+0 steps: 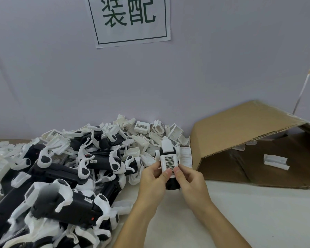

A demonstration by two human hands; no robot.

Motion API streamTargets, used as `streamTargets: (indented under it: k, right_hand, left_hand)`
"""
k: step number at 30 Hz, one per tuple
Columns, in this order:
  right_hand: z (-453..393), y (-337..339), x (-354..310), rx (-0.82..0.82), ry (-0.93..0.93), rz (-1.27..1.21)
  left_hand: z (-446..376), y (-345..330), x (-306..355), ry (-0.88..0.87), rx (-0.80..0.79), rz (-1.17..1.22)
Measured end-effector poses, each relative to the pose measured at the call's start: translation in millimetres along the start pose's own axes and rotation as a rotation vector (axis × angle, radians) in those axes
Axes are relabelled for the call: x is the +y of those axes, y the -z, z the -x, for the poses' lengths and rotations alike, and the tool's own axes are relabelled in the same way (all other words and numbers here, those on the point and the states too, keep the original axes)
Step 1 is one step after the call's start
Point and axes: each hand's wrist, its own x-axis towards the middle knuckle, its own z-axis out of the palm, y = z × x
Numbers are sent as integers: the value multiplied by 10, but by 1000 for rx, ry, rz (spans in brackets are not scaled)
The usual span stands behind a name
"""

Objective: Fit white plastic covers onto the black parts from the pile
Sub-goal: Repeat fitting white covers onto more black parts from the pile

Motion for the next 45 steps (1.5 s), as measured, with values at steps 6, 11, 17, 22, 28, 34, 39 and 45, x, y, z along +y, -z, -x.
streamTargets:
  k: [6,11,17,22,28,34,39,45]
  right_hand:
    - [-10,-56,-14,26,-89,-175]
    - [-12,-57,-33,41,3,-68]
    - [53,-107,34,181,166,225]
    - [113,-173,120,-49,207,440]
    - [64,-67,45,194,228,200]
    - [-38,73,13,293,89,21]
    - [-54,110,-31,236,-72,-113]
    - [-44,99,-27,175,-29,-114]
  left_hand:
    - [-12,4,45,-9,44,92]
    - [2,-12,18,-104,123,-44]
    - [-32,-13,22,-38,252,96]
    - [-65,9,83,85,244,475]
    - [-69,54,137,80,182,321]
    - [-49,167,99,-214,442,-124]
    - [-25,128,136,-206,179,-70]
    - [-42,144,99,-210,172,-86]
